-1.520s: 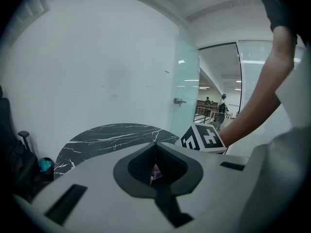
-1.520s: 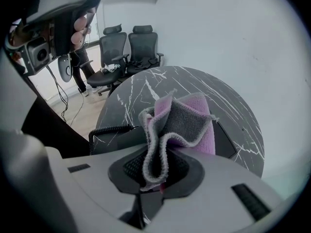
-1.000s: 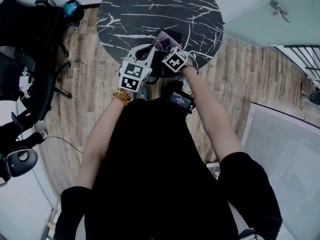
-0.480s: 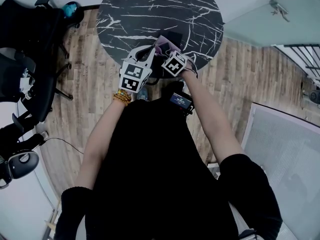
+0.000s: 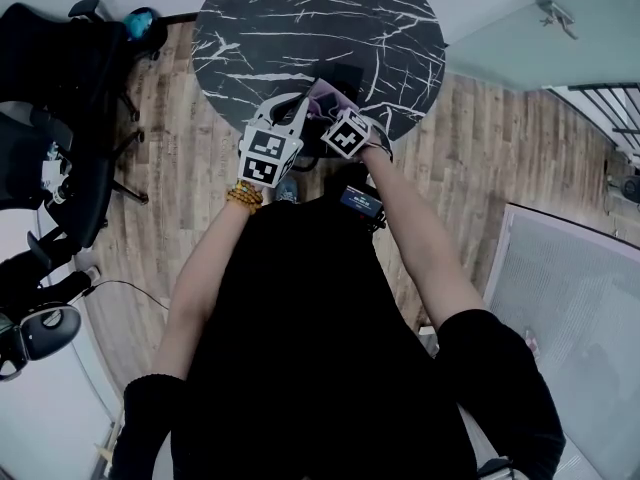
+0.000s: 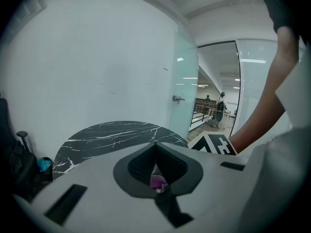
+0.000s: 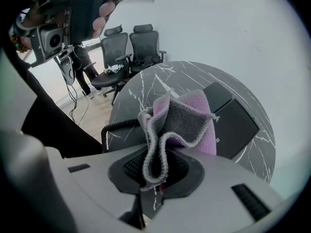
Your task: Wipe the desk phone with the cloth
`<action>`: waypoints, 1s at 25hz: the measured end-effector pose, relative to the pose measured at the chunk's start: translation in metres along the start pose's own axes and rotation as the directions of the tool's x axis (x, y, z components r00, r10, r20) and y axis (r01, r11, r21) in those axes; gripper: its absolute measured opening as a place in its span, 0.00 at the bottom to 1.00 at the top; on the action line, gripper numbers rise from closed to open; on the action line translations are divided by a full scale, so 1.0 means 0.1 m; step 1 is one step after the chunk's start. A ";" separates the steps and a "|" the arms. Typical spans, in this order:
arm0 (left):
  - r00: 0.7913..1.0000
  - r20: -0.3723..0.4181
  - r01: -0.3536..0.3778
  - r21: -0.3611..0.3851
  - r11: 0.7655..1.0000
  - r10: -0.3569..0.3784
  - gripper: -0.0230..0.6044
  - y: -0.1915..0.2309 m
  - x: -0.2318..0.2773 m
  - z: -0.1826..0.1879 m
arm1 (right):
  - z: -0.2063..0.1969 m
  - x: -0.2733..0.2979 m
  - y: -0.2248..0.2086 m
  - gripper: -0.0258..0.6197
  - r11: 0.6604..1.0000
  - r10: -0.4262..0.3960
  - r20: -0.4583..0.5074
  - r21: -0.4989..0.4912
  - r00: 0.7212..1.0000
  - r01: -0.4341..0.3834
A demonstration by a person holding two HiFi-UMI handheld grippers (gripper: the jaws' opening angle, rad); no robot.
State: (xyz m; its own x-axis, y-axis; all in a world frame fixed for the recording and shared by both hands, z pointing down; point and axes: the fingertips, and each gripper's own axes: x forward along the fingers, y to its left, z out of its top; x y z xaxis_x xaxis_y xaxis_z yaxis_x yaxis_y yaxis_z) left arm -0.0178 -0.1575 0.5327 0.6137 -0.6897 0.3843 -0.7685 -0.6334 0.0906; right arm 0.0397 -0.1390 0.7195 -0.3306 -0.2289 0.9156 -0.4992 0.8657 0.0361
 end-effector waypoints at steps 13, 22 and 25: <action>1.000 -0.013 0.010 -0.002 1.000 -0.010 0.06 -0.08 0.01 -0.06 | -0.09 0.04 0.16 0.12 0.999 0.040 -0.012 0.022 0.999 -0.040; 1.000 -0.022 0.006 0.005 1.000 -0.006 0.06 -0.11 0.01 -0.09 | -0.14 0.05 0.24 0.13 0.998 0.061 -0.025 0.026 0.998 -0.060; 1.000 -0.025 0.006 0.003 1.000 -0.006 0.06 -0.12 0.02 -0.11 | -0.16 0.06 0.26 0.13 0.995 0.087 -0.031 0.044 0.996 -0.086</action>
State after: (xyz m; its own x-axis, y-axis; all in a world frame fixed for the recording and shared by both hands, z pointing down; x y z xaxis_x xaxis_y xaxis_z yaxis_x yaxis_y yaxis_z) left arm -0.0095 -0.1473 0.5421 0.6138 -0.6768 0.4064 -0.7642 -0.6386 0.0905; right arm 0.0380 -0.1106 0.7321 -0.3479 -0.1382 0.9273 -0.5038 0.8617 -0.0605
